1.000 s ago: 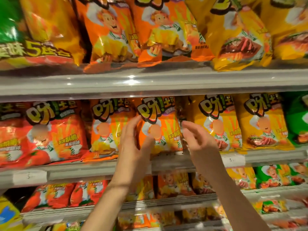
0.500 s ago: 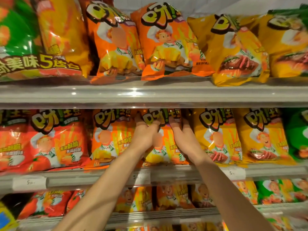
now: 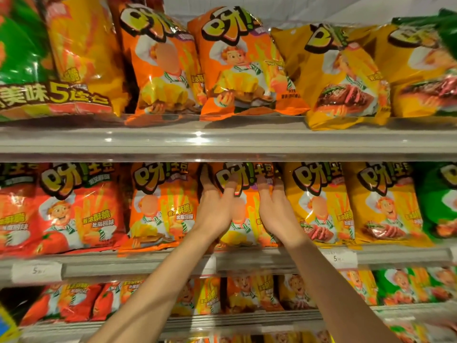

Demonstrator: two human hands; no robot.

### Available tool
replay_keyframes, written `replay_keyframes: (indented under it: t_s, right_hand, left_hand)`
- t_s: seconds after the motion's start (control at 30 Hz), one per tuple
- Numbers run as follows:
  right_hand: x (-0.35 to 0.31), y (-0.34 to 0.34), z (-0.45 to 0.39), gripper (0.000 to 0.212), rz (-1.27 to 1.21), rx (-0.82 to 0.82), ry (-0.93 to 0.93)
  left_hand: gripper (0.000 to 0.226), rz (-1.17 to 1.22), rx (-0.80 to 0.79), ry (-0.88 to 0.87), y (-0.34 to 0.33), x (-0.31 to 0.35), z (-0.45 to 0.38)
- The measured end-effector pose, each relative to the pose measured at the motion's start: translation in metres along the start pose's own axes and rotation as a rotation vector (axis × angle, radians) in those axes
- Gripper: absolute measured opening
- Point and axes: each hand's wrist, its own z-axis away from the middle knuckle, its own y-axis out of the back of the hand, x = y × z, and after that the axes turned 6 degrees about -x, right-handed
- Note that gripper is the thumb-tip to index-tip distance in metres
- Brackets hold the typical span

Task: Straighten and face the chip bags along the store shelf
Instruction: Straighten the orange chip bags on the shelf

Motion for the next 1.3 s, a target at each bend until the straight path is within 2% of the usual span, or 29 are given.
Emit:
replay_keyframes:
  t_s: [0.13,0.2,0.27,0.37,0.47,0.6,0.67,0.77,0.83,1.03,1.17,1.3]
  right_hand:
    - [0.0,0.003,0.011,0.051,0.225,0.02,0.17]
    - [0.002,0.0,0.013,0.039,0.438,0.099,0.305]
    - [0.015,-0.007,0.004,0.035,0.52,0.082,0.345]
    - [0.028,-0.013,-0.008,0.037,0.725,0.134,0.452]
    - [0.033,-0.015,-0.01,0.049,0.822,0.207,0.507]
    - [0.036,-0.011,-0.004,0.039,0.75,0.167,0.452]
    - [0.034,-0.007,0.003,0.044,0.704,0.169,0.424]
    - [0.033,-0.005,0.016,0.058,0.658,0.107,0.436]
    - [0.034,-0.003,0.019,0.059,0.658,0.089,0.485]
    - [0.032,-0.001,0.019,0.062,0.604,0.057,0.446]
    - [0.026,0.008,0.026,0.053,0.434,0.015,0.4]
    - [0.026,0.018,0.05,0.048,0.159,0.073,0.339]
  left_hand:
    - [0.063,-0.082,0.035,-0.122,0.002,-0.013,0.004]
    - [0.056,-0.09,0.029,-0.171,-0.001,-0.014,0.003]
    - [0.049,-0.12,0.021,-0.204,-0.004,-0.012,0.003]
    - [0.048,-0.121,0.054,-0.194,-0.006,-0.013,-0.001]
    - [0.049,-0.109,0.063,-0.17,-0.009,-0.014,-0.004]
    - [0.053,-0.04,0.045,-0.168,-0.006,-0.018,0.003]
    - [0.055,-0.022,0.022,-0.162,-0.004,-0.025,0.006]
    - [0.055,-0.124,-0.017,-0.175,-0.006,-0.03,0.012]
    - [0.055,-0.154,-0.024,-0.196,-0.009,-0.029,0.012]
    - [0.056,-0.131,-0.027,-0.192,-0.011,-0.026,0.009]
    - [0.062,-0.127,-0.051,-0.214,-0.002,-0.025,0.013]
    - [0.056,-0.145,-0.039,-0.287,0.02,-0.027,0.029]
